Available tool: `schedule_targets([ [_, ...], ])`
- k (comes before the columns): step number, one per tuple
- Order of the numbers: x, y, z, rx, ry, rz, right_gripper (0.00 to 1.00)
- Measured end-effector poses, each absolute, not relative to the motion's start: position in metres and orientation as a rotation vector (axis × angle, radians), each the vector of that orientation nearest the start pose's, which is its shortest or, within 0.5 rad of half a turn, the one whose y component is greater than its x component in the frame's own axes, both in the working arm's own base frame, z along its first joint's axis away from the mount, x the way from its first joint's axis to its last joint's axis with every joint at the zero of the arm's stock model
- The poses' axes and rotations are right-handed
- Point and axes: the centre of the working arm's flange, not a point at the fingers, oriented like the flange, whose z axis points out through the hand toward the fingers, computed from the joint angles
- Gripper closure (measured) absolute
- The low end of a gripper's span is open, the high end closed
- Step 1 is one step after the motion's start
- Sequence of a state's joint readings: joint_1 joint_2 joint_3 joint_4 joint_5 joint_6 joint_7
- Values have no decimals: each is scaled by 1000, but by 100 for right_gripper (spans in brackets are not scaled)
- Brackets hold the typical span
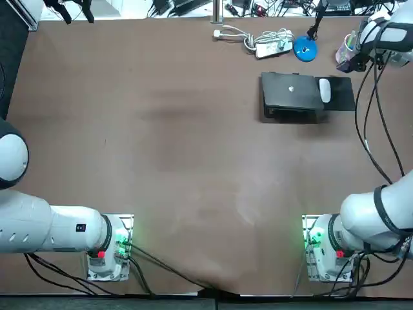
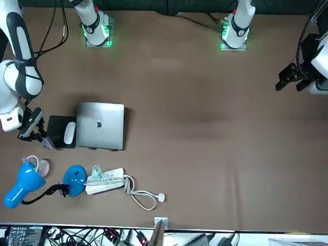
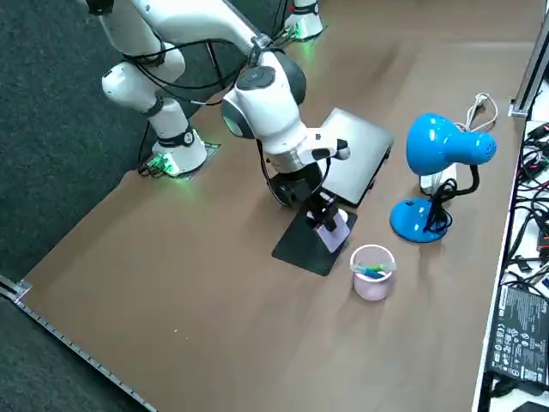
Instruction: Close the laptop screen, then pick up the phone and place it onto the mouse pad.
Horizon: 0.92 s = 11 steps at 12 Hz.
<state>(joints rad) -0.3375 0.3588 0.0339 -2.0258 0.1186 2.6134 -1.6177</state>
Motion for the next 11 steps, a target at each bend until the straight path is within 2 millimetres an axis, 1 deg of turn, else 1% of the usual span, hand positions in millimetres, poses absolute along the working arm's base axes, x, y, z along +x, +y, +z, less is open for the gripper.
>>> schedule_targets([
  [3, 596, -190, 279, -2661, -1951, -336, 77],
  [7, 595, -191, 256, -2617, -2008, -308, 77],
  [11, 593, -192, 251, -2605, -2032, -292, 77],
])
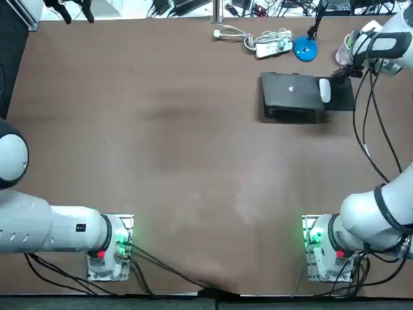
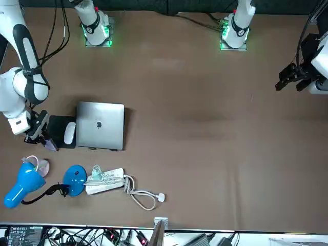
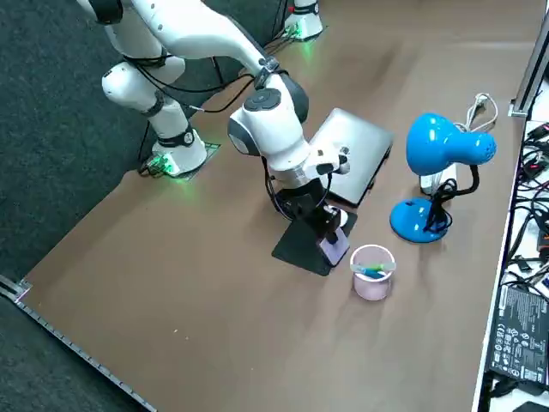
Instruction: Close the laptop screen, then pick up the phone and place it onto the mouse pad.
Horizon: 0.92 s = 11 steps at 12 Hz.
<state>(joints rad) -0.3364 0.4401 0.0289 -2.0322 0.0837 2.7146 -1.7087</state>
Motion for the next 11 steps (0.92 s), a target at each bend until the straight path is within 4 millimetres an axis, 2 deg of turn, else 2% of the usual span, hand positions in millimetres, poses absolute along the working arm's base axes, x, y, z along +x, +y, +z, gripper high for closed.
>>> schedule_targets([
  [11, 584, -197, 248, -2575, -2080, -281, 77],
])
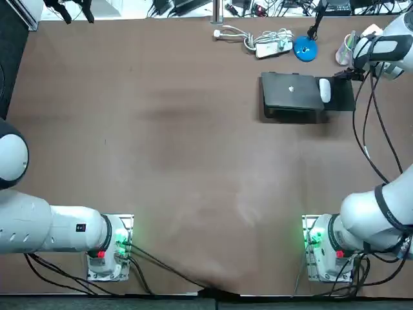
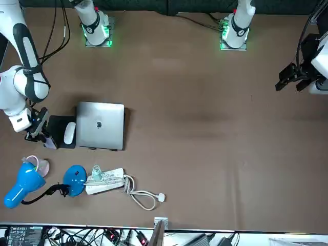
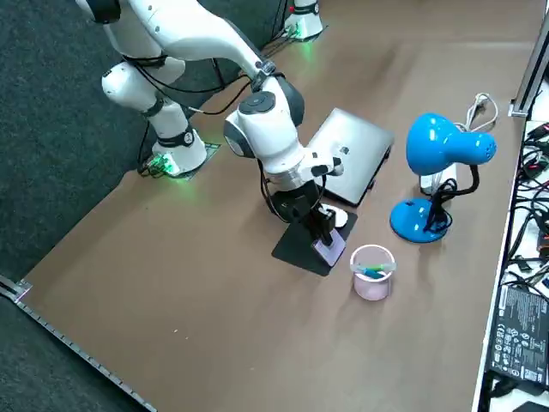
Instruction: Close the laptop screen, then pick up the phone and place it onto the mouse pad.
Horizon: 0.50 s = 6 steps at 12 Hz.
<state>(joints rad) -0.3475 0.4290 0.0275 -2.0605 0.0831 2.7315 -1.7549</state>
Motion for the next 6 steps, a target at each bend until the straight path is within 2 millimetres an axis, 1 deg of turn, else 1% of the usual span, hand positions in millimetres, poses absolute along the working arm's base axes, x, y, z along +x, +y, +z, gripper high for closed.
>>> schedule_targets([
  [4, 581, -198, 248, -2576, -2082, -280, 77],
  [5, 580, -197, 247, -2575, -2080, -278, 75],
  [6, 576, -197, 242, -2569, -2073, -265, 66],
])
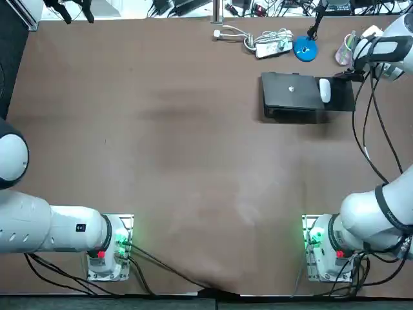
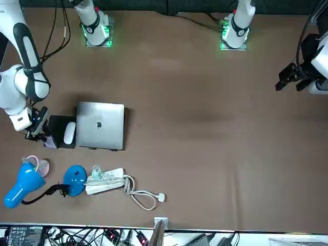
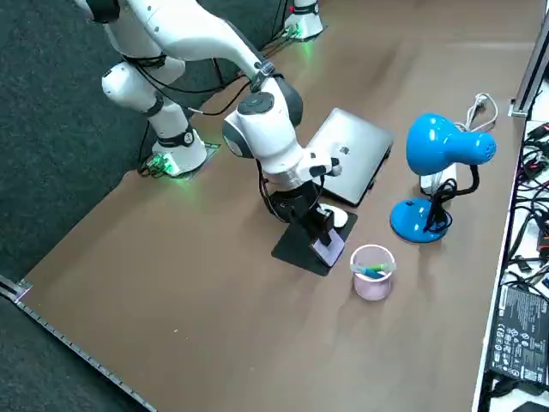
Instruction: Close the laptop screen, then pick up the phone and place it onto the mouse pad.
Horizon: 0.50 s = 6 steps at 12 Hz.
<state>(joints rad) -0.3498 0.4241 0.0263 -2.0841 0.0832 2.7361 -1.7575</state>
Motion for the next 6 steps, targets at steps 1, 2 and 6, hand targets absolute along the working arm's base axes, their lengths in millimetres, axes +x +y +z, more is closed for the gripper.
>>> schedule_targets([
  [1, 571, -197, 235, -2563, -2062, -249, 55],
  [2, 566, -197, 230, -2559, -2052, -236, 44],
  [6, 563, -199, 233, -2566, -2038, -232, 4],
])
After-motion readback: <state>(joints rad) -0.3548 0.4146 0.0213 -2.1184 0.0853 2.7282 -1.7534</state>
